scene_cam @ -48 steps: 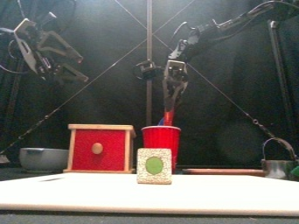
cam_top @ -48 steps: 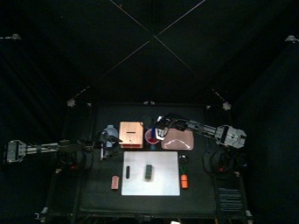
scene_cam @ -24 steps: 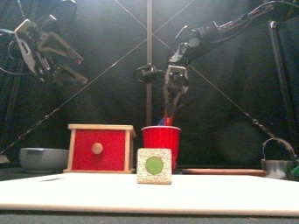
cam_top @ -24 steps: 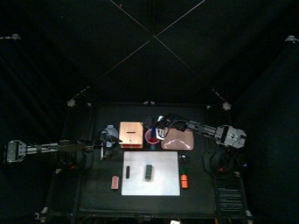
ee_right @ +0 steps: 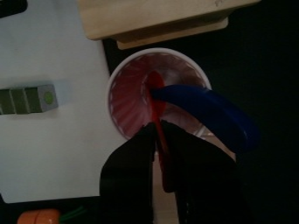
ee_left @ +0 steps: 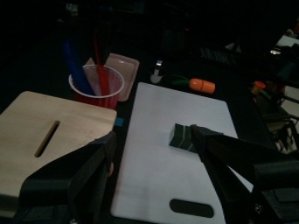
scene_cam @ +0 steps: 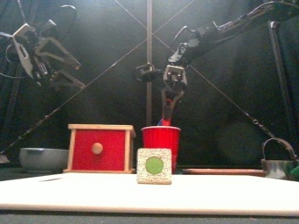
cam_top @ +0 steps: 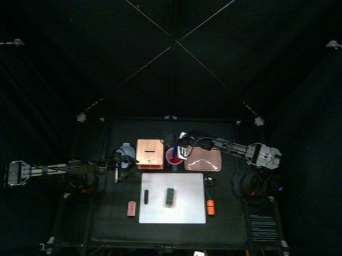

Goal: Cut sushi roll

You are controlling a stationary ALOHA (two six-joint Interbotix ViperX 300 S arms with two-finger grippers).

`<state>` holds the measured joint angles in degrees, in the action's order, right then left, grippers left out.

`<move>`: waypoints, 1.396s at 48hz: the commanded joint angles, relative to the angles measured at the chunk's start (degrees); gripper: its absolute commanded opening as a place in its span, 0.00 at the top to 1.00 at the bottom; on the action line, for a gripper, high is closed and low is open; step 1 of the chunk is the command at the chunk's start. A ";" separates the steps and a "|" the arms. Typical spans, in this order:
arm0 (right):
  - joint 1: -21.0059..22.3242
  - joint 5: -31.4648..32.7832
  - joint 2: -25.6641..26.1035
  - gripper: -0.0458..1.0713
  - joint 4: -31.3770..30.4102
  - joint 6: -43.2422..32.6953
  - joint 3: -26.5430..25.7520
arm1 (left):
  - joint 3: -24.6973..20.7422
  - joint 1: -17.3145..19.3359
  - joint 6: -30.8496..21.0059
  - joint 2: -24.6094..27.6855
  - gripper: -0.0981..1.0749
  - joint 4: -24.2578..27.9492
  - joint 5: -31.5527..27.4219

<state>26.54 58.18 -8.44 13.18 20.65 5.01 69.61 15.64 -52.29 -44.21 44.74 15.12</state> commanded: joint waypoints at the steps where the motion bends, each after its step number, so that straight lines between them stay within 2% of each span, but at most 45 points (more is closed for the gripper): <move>1: 0.09 -0.26 1.05 0.55 0.18 0.00 -1.58 | -0.53 0.53 0.18 0.09 0.07 -0.53 0.44; 21: 0.26 -0.18 8.44 0.65 2.55 -0.79 1.32 | -0.53 1.49 0.18 0.09 0.07 -0.70 0.35; 35: 1.41 -5.36 20.13 0.65 2.55 -0.79 8.88 | -0.88 1.85 0.35 0.09 0.07 -0.53 0.35; 44: 0.62 -15.64 29.88 0.66 3.16 -0.79 18.72 | -1.23 1.93 1.14 0.09 0.07 1.67 0.26; 55: -5.71 -33.75 39.64 0.66 4.92 -0.97 31.03 | -3.25 1.93 5.89 0.18 0.07 2.55 0.44; 67: -14.06 -51.77 43.68 0.66 5.63 -1.05 41.57 | -6.94 1.67 13.01 5.19 0.07 -0.53 4.04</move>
<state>14.77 11.60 34.10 18.46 19.60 45.00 65.21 17.40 -40.52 -40.69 45.35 17.31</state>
